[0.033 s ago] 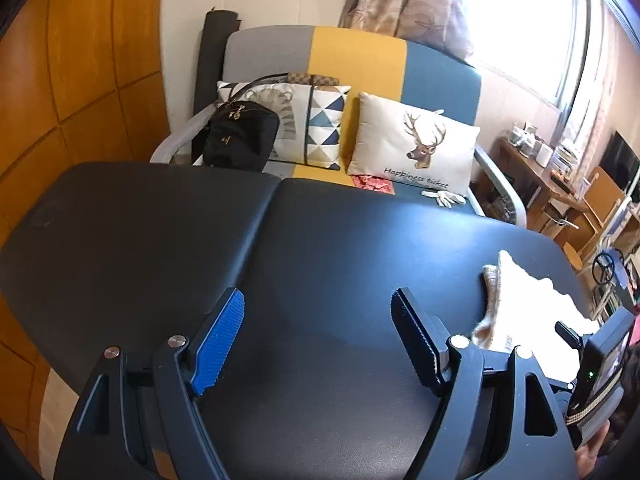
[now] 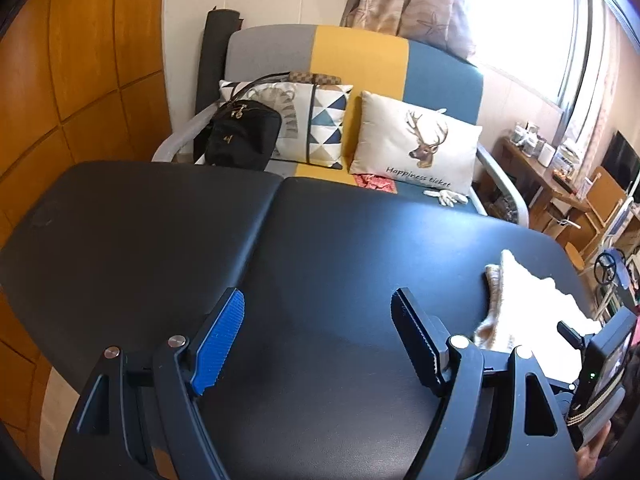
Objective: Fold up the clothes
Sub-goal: 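Move the right gripper over the cream sweater body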
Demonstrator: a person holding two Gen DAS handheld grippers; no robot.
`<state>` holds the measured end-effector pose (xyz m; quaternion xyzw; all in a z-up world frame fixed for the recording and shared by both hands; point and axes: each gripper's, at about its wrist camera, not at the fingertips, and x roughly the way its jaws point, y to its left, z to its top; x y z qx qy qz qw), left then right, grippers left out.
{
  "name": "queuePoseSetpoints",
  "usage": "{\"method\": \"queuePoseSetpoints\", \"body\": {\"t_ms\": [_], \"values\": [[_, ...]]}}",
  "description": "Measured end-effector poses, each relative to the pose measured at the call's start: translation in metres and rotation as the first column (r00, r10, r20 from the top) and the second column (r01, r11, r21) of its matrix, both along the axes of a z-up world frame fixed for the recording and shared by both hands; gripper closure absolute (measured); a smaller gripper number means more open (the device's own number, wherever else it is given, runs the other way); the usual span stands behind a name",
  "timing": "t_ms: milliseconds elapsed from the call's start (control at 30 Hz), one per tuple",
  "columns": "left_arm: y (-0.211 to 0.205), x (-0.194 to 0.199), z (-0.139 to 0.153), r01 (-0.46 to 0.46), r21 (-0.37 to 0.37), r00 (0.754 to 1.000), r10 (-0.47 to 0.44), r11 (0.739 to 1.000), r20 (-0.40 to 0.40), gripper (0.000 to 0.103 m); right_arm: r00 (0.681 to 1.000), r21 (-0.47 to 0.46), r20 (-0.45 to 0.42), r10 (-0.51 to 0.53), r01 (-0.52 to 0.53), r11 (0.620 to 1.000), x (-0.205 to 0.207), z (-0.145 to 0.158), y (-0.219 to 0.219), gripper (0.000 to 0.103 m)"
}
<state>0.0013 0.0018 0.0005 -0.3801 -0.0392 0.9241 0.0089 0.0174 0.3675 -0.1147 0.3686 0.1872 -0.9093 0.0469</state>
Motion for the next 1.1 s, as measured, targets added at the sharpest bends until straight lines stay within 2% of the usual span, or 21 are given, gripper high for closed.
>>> {"method": "queuePoseSetpoints", "body": {"t_ms": [100, 167, 267, 300, 367, 433, 500, 533, 567, 633, 667, 733, 800, 833, 933, 967, 1033, 1100], "values": [[0.015, 0.007, 0.002, -0.006, -0.022, 1.000, 0.005, 1.000, -0.013, 0.024, 1.000, -0.008, -0.001, -0.004, 0.004, 1.000, 0.002, 0.000, 0.004, 0.025], [0.017, 0.011, -0.008, -0.025, -0.005, 1.000, 0.025, 1.000, -0.012, 0.024, 1.000, -0.012, 0.002, -0.004, 0.004, 1.000, 0.003, -0.001, 0.004, 0.025], [0.016, 0.004, -0.023, -0.032, 0.001, 0.998, 0.032, 0.999, 0.046, 0.024, 1.000, -0.037, 0.009, -0.001, 0.001, 0.999, 0.013, -0.002, 0.012, 0.025], [0.019, 0.002, -0.028, -0.020, 0.000, 0.997, 0.020, 1.000, 0.069, 0.024, 1.000, -0.064, 0.009, 0.000, 0.001, 0.998, 0.018, -0.001, 0.022, 0.025], [0.027, 0.000, -0.043, 0.003, -0.007, 0.995, -0.002, 1.000, 0.097, 0.024, 0.999, -0.204, 0.016, -0.035, 0.038, 0.978, 0.027, 0.011, 0.060, 0.025], [0.036, -0.001, -0.063, 0.042, -0.014, 0.990, -0.039, 0.999, 0.136, 0.024, 0.997, -0.360, 0.032, -0.077, 0.083, 0.929, 0.035, 0.026, 0.102, 0.025], [0.038, 0.002, -0.081, 0.069, 0.053, 0.981, -0.077, 0.996, 0.179, 0.024, 0.992, -0.506, 0.053, -0.116, 0.127, 0.853, 0.043, 0.041, 0.144, 0.021], [0.040, 0.003, -0.089, 0.081, 0.083, 0.976, -0.096, 0.993, 0.197, 0.024, 0.989, -0.574, 0.067, -0.134, 0.148, 0.805, 0.047, 0.048, 0.165, 0.011], [0.043, 0.006, -0.093, 0.092, 0.086, 0.974, -0.107, 0.992, 0.197, 0.024, 0.980, -0.637, 0.130, -0.151, 0.199, 0.745, 0.048, 0.043, 0.190, 0.007], [0.045, 0.007, -0.102, 0.110, 0.120, 0.969, -0.134, 0.987, 0.206, 0.024, 0.935, -0.711, 0.299, -0.191, 0.352, 0.609, 0.049, 0.017, 0.240, 0.007], [0.045, 0.006, -0.105, 0.117, 0.145, 0.966, -0.146, 0.983, 0.213, 0.024, 0.916, -0.712, 0.319, -0.243, 0.401, 0.577, 0.055, 0.008, 0.259, 0.007], [0.048, 0.002, -0.109, 0.114, 0.133, 0.961, -0.144, 0.985, 0.238, 0.024, 0.893, -0.695, 0.306, -0.331, 0.447, 0.563, 0.068, 0.003, 0.286, 0.007], [0.052, -0.005, -0.113, 0.113, 0.114, 0.951, -0.141, 0.987, 0.276, 0.024, 0.880, -0.707, 0.314, -0.356, 0.467, 0.530, 0.068, -0.004, 0.305, 0.005], [0.055, -0.007, -0.118, 0.109, 0.132, 0.944, -0.144, 0.985, 0.297, 0.024, 0.871, -0.709, 0.325, -0.368, 0.482, 0.515, 0.066, -0.007, 0.314, 0.004], [0.050, -0.014, -0.131, 0.066, 0.185, 0.924, -0.130, 0.981, 0.359, 0.024, 0.852, -0.691, 0.365, -0.375, 0.517, 0.504, 0.050, -0.019, 0.333, 0.004], [0.050, -0.012, -0.136, 0.063, 0.199, 0.919, -0.134, 0.978, 0.371, 0.024, 0.848, -0.675, 0.379, -0.371, 0.528, 0.516, 0.042, -0.022, 0.338, 0.004], [0.046, -0.010, -0.142, 0.046, 0.218, 0.913, -0.130, 0.975, 0.386, 0.024, 0.830, -0.604, 0.415, -0.372, 0.557, 0.569, 0.018, -0.032, 0.339, 0.004], [0.041, -0.011, -0.141, 0.037, 0.209, 0.914, -0.118, 0.977, 0.388, 0.024, 0.843, -0.600, 0.413, -0.345, 0.537, 0.594, 0.013, -0.032, 0.331, 0.004]]}}
